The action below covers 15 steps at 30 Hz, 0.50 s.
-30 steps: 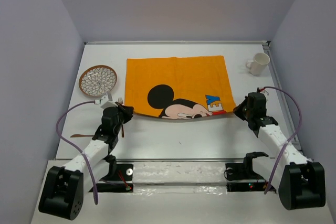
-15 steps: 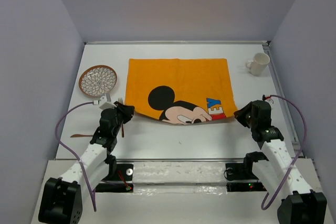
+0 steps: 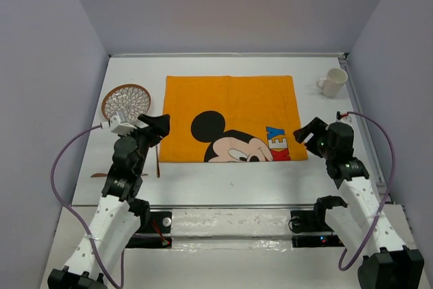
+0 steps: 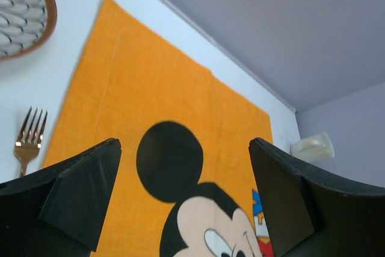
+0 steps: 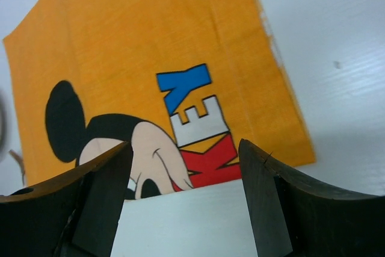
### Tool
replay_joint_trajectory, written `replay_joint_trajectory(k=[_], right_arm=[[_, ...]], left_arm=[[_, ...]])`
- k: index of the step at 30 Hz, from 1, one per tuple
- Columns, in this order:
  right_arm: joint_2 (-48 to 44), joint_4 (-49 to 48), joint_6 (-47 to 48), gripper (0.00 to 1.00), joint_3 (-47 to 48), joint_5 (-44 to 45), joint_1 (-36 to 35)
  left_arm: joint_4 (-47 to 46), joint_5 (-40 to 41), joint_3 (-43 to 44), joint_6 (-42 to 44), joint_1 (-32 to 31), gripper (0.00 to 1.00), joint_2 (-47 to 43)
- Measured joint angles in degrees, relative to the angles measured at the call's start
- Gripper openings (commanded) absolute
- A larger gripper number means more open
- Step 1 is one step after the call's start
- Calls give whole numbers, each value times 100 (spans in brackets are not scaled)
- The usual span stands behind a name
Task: Set the dinner table for one person
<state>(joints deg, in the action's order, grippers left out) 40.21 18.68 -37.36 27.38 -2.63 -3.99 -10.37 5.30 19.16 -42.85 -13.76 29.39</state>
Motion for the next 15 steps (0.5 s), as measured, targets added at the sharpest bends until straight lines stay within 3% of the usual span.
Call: replay_joint_trajectory(k=[4, 8, 11, 15], right_arm=[[669, -658, 2, 77, 2, -393, -402], [1196, -1051, 13, 77, 11, -516, -1209], [1384, -1198, 66, 77, 81, -538, -1714], [1469, -1320, 251, 77, 223, -651, -1996]], left_arm=[[149, 468, 656, 151, 0, 99, 365], [136, 732, 1257, 138, 98, 99, 1449], [17, 699, 1469, 4, 549, 97, 2210], [-140, 450, 1469, -363, 1753, 97, 3119]])
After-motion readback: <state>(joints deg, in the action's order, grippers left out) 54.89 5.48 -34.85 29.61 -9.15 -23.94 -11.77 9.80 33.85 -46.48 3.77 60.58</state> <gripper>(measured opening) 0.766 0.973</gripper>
